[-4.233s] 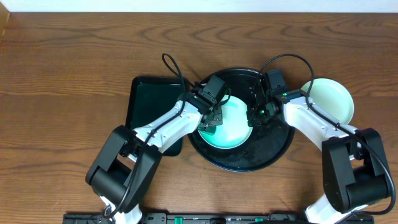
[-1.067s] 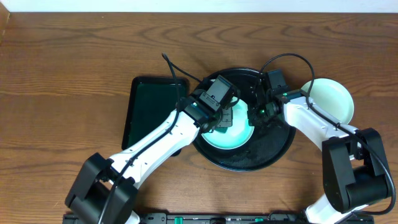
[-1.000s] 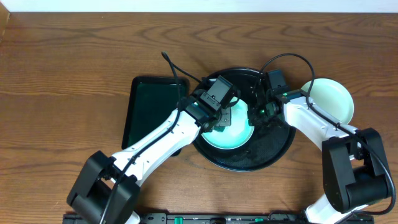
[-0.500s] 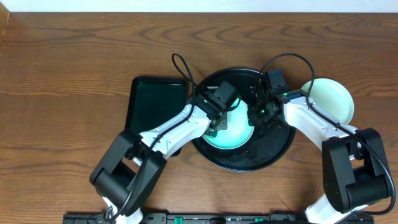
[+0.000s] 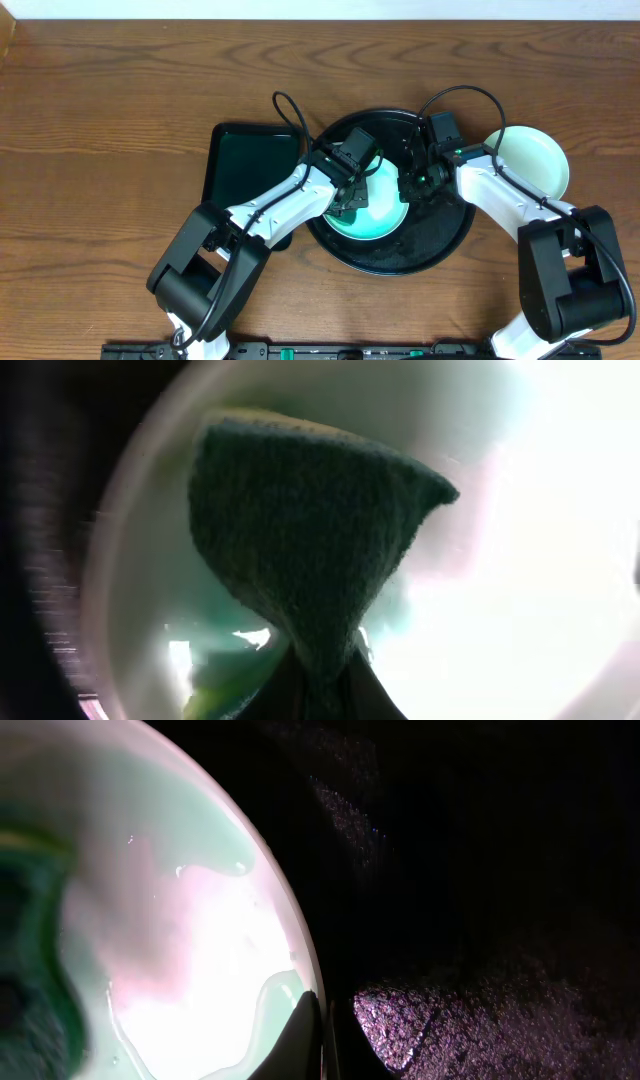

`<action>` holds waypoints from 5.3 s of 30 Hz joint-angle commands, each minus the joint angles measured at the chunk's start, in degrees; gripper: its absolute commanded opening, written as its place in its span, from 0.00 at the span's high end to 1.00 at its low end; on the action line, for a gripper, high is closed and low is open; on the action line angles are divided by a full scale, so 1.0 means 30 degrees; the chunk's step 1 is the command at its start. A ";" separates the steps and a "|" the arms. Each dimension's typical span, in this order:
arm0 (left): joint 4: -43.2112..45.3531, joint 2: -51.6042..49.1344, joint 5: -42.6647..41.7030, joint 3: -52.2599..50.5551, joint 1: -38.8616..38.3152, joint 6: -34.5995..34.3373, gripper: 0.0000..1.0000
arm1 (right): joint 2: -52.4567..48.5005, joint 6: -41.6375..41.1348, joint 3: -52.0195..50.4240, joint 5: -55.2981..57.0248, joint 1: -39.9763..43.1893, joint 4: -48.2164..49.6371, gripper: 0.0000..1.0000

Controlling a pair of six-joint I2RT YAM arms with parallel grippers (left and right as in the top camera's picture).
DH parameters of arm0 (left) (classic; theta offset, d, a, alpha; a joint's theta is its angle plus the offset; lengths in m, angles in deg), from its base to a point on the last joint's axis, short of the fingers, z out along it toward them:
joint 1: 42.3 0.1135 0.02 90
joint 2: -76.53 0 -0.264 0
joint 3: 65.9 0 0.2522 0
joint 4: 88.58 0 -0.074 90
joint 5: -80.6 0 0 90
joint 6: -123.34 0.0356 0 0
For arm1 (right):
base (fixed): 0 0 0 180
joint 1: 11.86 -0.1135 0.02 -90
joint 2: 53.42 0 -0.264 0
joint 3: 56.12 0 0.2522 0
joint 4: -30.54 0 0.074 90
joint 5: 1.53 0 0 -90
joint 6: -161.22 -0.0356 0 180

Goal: Clean dirty plates on tray and stack at the side
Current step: 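Scrub the sponge across the plate center while right gripper holds rim, then scrub the sponge over the plate's lower and right areas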

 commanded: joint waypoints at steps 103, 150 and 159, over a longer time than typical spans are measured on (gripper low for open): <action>0.2885 -0.2025 -0.7490 -0.0073 -0.0240 0.0160 0.93 | -0.0233 0.0066 -0.0102 -0.0124 -0.0160 -0.0044 0.99; -0.0299 -0.1093 0.0095 -0.0080 -0.0124 -0.0641 0.93 | -0.0233 0.0066 -0.0102 -0.0262 -0.0168 -0.0036 0.99; 0.0627 -0.1093 -0.2259 -0.0080 -0.0801 -0.0634 0.92 | -0.0233 0.0066 -0.0102 -0.0262 -0.0168 -0.0036 0.99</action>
